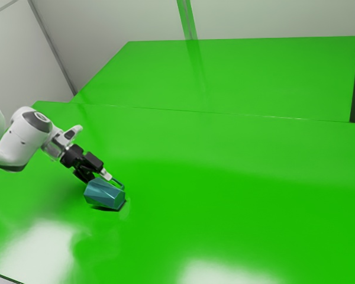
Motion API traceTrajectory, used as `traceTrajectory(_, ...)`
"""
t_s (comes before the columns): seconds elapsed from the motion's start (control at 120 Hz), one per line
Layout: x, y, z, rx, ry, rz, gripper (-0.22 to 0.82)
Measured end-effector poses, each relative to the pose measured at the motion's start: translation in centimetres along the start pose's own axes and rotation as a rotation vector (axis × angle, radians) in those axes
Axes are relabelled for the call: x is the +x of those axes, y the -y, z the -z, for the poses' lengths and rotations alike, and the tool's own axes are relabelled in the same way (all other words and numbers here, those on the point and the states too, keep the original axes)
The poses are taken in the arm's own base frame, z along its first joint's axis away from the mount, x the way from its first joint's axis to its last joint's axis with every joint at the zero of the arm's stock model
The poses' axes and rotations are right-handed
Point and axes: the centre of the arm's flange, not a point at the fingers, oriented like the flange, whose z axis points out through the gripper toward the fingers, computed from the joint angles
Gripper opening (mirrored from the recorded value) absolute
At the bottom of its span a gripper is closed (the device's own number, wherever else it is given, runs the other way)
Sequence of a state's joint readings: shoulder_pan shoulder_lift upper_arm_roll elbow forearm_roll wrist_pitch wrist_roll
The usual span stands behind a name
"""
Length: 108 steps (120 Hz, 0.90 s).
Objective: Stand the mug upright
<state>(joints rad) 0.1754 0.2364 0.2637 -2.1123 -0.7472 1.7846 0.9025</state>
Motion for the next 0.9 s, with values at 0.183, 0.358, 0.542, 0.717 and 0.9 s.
traceTrajectory(0.183, -0.2, 0.1, 0.0, -0.025, -0.011, -0.005, 0.08)
traceTrajectory(0.358, -0.1, -0.6, 0.3, -0.043, -0.024, -0.024, -0.07)
traceTrajectory(0.542, 0.4, -1.9, 0.3, -0.059, -0.027, -0.055, -0.15)
traceTrajectory(0.717, 1.0, -4.3, 0.2, -0.056, -0.018, -0.103, -0.17)
traceTrajectory(0.9, 2.2, -7.7, -0.4, 0.002, 0.019, -0.182, -0.18)
